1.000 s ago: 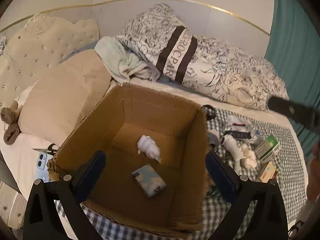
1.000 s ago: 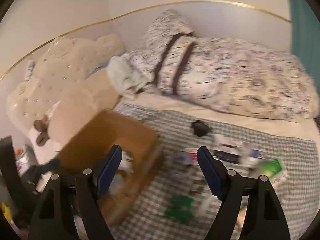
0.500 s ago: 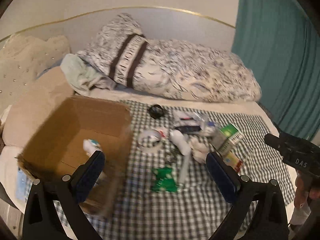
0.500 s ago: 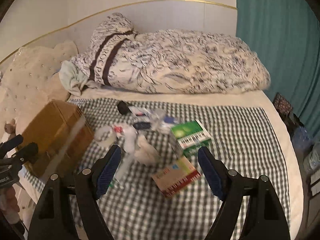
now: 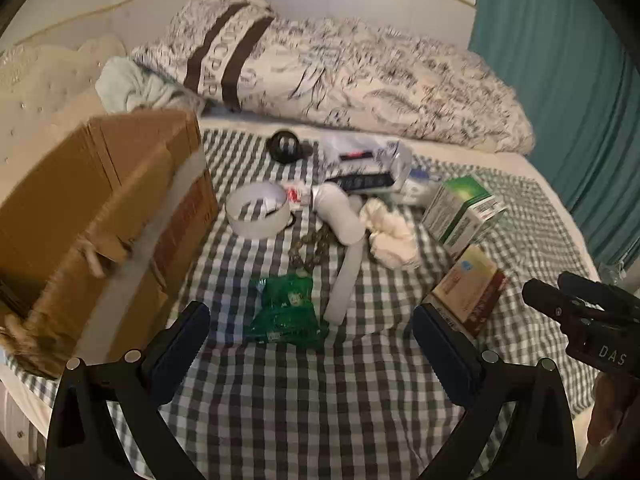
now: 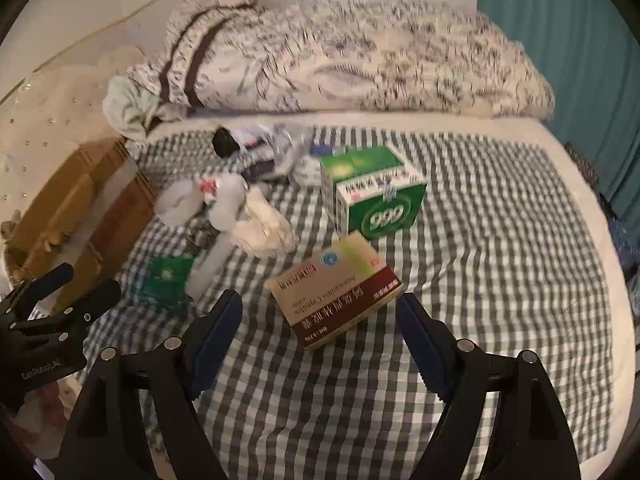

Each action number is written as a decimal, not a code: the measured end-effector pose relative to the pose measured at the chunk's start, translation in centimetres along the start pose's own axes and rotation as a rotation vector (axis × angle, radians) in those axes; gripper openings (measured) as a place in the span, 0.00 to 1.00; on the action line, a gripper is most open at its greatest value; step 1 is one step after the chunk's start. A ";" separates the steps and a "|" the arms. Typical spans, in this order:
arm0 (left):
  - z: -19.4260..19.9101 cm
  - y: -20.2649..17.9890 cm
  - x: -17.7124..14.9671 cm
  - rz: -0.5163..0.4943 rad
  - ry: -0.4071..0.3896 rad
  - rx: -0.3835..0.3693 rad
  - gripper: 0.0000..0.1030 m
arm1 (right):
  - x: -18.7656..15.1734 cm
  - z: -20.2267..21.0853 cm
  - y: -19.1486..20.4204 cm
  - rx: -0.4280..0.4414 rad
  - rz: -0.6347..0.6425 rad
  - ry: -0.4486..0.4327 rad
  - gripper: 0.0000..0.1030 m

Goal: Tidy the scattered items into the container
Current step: 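Grasp the green plastic packet with left tool while right approaches the green medicine box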

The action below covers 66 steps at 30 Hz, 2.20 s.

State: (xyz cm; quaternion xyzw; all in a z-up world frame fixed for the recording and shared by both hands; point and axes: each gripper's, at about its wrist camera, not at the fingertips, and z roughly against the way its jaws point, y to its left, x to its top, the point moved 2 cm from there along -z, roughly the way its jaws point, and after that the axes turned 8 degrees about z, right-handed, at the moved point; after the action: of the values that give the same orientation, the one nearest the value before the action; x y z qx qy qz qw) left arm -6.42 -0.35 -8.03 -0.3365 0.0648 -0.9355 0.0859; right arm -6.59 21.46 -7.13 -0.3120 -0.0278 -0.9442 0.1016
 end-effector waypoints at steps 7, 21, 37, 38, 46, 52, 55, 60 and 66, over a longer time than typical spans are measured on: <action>-3.7 0.7 0.2 0.018 0.033 0.025 1.00 | 0.3 -3.9 -1.3 -0.004 -0.070 0.075 0.77; -9.4 2.5 -0.5 0.059 0.105 0.094 1.00 | 4.7 -6.9 -5.1 -0.108 0.006 0.004 0.77; -12.2 3.6 -0.7 0.108 0.159 0.140 0.98 | 7.6 -10.1 -5.6 -0.065 0.272 -0.014 0.82; -12.1 3.5 -0.8 0.101 0.155 0.136 0.95 | 7.7 -10.3 -5.8 -0.067 0.268 -0.018 0.85; -11.5 3.2 -1.7 0.036 0.146 0.102 0.88 | 7.9 -12.9 -5.9 -0.155 0.270 -0.044 1.00; -12.2 3.3 -1.1 0.033 0.166 0.092 0.87 | 8.3 -13.5 -5.8 -0.194 0.256 -0.064 1.00; -12.4 3.4 -0.8 0.022 0.165 0.099 0.84 | 8.8 -13.0 -6.4 -0.209 0.217 -0.048 1.00; -11.9 3.0 -1.2 -0.018 0.156 0.119 0.67 | 8.9 -10.1 -7.8 -0.137 0.172 -0.125 1.00; -11.5 2.0 -1.2 -0.055 0.153 0.133 0.49 | 8.4 -10.8 -9.6 -0.066 0.128 -0.088 1.00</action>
State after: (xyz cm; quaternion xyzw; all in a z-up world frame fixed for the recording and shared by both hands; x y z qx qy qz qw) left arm -12.66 -1.33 -17.93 -0.2594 0.0000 -0.9627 0.0773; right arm -21.47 28.08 -10.71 -0.3575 0.0190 -0.9216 0.1500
